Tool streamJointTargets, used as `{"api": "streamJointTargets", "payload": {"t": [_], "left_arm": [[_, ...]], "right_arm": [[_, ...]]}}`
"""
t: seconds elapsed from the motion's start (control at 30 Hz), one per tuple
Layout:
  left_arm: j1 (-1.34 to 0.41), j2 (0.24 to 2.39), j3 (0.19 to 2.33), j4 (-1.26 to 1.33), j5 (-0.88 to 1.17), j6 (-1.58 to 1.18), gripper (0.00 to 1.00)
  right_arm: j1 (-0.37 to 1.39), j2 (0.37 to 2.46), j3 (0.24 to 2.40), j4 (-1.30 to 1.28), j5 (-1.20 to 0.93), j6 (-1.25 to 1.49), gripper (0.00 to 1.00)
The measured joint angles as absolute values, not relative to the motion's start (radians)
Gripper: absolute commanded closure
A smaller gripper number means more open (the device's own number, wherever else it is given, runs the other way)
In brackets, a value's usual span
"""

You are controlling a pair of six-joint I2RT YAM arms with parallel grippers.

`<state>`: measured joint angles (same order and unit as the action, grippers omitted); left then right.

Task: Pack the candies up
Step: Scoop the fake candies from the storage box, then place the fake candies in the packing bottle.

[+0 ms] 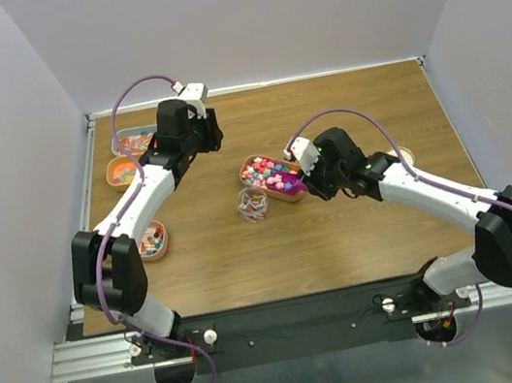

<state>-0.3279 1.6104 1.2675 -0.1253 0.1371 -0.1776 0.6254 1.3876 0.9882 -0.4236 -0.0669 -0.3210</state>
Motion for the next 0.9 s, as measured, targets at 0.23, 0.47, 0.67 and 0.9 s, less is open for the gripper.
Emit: {"api": "streamJointTargets", "payload": {"t": [0.23, 0.47, 0.67, 0.9], "left_arm": [[-0.322, 1.56, 1.235, -0.112, 0.115, -0.168, 0.48], [-0.312, 1.493, 1.203, -0.083, 0.102, -0.168, 0.43], [-0.309, 1.396, 1.143, -0.059, 0.076, -0.165, 0.35], [-0.298, 1.281, 1.044, -0.031, 0.034, -0.162, 0.25]], "right_arm": [[0.624, 1.322, 0.912, -0.332, -0.075, -0.289, 0.99], [0.624, 1.237, 0.85, -0.242, -0.073, -0.262, 0.99], [0.624, 1.196, 0.805, -0.178, -0.072, -0.238, 0.99], [0.624, 1.142, 0.802, -0.172, -0.075, -0.228, 0.99]]}}
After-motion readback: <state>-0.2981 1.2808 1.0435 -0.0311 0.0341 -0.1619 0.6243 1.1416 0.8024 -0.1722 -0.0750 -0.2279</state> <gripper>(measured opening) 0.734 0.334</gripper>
